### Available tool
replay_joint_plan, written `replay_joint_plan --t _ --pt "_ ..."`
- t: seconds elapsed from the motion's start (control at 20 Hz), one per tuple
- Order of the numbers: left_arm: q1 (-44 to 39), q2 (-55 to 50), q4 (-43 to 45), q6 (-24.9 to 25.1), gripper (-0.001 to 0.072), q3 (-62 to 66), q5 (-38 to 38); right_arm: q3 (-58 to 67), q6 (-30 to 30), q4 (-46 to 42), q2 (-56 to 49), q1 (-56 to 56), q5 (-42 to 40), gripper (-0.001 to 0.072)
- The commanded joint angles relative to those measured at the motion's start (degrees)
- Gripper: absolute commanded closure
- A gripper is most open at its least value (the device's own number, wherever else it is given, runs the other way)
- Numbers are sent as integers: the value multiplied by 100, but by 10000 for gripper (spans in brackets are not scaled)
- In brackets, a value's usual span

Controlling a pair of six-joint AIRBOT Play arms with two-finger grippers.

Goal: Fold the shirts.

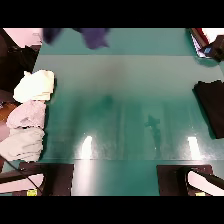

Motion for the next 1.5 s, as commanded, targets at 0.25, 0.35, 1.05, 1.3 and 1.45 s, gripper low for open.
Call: replay_joint_plan --t 0.25,0.35,1.05,1.3,1.45 --pt "-1545 170 -39 37 681 -1834 -1108 1401 -234 -24 -2 -4 173 698" --pt "-1545 -68 9 -243 680 -2684 -1001 1427 -260 -28 7 -4 286 698" --pt "-997 -496 33 -946 82 -4688 -1032 1403 -262 -31 -9 -4 577 698" --pt "-1335 -505 -535 -931 81 -5965 428 1401 -260 -28 -7 2 599 698" --pt "-1333 -568 -999 -623 81 -6041 715 1401 -260 -26 -9 2 745 698"
